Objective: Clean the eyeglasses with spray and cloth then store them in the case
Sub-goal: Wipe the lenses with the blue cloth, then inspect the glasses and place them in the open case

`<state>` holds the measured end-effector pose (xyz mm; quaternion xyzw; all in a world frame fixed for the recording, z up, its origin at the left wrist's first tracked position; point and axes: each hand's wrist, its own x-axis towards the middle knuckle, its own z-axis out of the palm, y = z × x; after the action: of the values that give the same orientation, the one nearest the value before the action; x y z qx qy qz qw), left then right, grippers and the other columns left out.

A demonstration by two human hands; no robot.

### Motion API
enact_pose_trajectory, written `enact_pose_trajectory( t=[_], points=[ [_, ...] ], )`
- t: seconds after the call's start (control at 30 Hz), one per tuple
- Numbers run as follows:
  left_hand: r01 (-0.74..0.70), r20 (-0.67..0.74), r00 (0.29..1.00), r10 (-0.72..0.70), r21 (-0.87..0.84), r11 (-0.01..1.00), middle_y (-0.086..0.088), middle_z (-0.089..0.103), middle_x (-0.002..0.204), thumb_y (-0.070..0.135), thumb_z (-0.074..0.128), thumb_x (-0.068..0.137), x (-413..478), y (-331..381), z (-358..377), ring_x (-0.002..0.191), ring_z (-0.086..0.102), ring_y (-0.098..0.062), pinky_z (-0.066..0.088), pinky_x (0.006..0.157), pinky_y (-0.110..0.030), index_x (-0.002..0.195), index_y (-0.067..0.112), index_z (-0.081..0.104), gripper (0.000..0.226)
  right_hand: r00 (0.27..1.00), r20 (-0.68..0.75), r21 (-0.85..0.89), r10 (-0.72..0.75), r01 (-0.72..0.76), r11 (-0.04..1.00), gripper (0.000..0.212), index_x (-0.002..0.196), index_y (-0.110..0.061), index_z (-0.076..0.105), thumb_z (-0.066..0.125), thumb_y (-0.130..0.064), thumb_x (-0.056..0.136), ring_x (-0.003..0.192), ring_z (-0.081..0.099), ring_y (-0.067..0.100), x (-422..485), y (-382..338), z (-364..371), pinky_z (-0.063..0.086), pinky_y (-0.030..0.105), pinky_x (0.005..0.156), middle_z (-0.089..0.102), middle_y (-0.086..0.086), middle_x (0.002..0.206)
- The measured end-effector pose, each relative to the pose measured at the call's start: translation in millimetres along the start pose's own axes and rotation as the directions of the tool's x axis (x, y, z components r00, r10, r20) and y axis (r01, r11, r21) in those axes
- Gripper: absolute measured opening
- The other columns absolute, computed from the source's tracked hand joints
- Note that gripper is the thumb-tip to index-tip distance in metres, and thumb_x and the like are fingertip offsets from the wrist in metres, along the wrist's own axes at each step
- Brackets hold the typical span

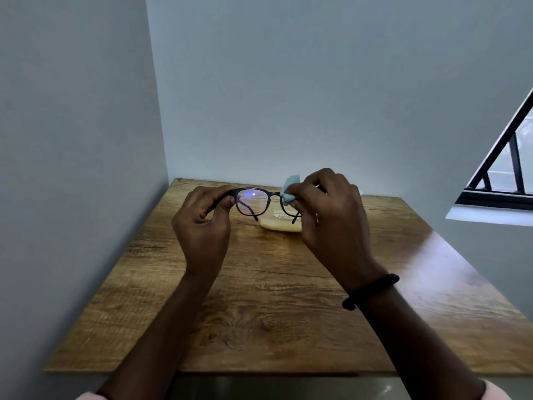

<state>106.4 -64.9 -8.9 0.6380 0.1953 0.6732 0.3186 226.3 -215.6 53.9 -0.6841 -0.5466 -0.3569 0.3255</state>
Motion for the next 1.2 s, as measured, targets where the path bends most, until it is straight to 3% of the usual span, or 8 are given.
enact_pose_trajectory(
  t=[0.3,0.5,0.7,0.8,0.97,1.07,1.2],
  points=[
    [0.017,-0.013,1.000,-0.017,0.008,1.000,-0.001,0.074,0.091,-0.004,0.072,0.087,2,2,0,0.089,0.069,-0.004,0.051,0.081,-0.021,0.101,0.012,0.079,0.022,0.998,0.059,0.053,-0.012,0.009,0.999,0.020,0.100,-0.016,0.075,0.068,-0.004,0.086,0.085,0.057,0.023,-23,6,-5,0.044,0.042,0.070,0.063,0.003,0.096],
    [-0.010,0.013,1.000,0.010,0.035,0.999,0.003,0.073,0.092,-0.003,0.072,0.088,0,3,0,0.090,0.069,-0.007,0.053,0.082,-0.024,0.102,0.014,0.079,0.023,0.995,0.028,0.080,0.097,-0.099,0.992,0.021,0.102,-0.016,0.076,0.073,-0.004,0.086,0.085,0.060,0.022,-38,31,-11,0.049,0.048,0.069,0.063,0.000,0.096],
    [0.001,0.025,1.000,-0.003,0.049,0.999,-0.004,0.075,0.094,0.001,0.071,0.090,-1,2,1,0.091,0.070,-0.012,0.053,0.082,-0.024,0.103,0.007,0.081,0.017,0.974,-0.064,0.109,0.219,-0.212,0.971,0.018,0.102,-0.011,0.075,0.074,-0.004,0.086,0.078,0.062,0.017,-57,56,-31,0.052,0.036,0.065,0.066,0.001,0.092],
    [0.004,0.030,1.000,-0.005,0.048,0.999,-0.003,0.075,0.094,0.002,0.071,0.090,-2,3,1,0.091,0.070,-0.011,0.053,0.082,-0.024,0.103,0.009,0.080,0.018,0.965,0.019,0.031,0.263,-0.263,0.964,0.014,0.099,-0.013,0.075,0.074,-0.007,0.086,0.078,0.060,0.013,-78,74,-32,0.051,0.030,0.062,0.065,-0.003,0.093],
    [-0.006,0.029,1.000,0.005,0.058,0.998,-0.005,0.075,0.095,0.002,0.071,0.091,-1,3,1,0.092,0.069,-0.007,0.051,0.082,-0.019,0.105,0.007,0.080,0.018,0.894,0.318,-0.144,0.316,-0.283,0.948,0.014,0.094,-0.019,0.074,0.077,-0.013,0.082,0.079,0.062,0.017,-119,96,-14,0.055,0.042,0.066,0.065,-0.005,0.091],
    [-0.015,0.026,1.000,0.014,0.052,0.999,-0.005,0.074,0.096,0.003,0.070,0.091,0,2,0,0.092,0.069,-0.008,0.052,0.082,-0.021,0.105,0.008,0.080,0.018,0.813,0.456,-0.194,0.362,-0.306,0.932,0.016,0.104,-0.026,0.073,0.068,-0.022,0.090,0.087,0.060,0.016,-130,92,-11,0.055,0.041,0.076,0.062,-0.007,0.098],
    [-0.048,0.038,0.998,0.046,0.058,0.997,-0.003,0.074,0.095,0.003,0.071,0.092,-1,2,0,0.092,0.070,-0.013,0.054,0.081,-0.026,0.105,0.010,0.080,0.017,0.771,0.498,-0.230,0.397,-0.324,0.918,0.030,0.120,-0.028,0.070,0.068,-0.035,0.091,0.095,0.062,0.015,-117,87,-22,0.054,0.039,0.083,0.067,-0.007,0.107]
  ],
)
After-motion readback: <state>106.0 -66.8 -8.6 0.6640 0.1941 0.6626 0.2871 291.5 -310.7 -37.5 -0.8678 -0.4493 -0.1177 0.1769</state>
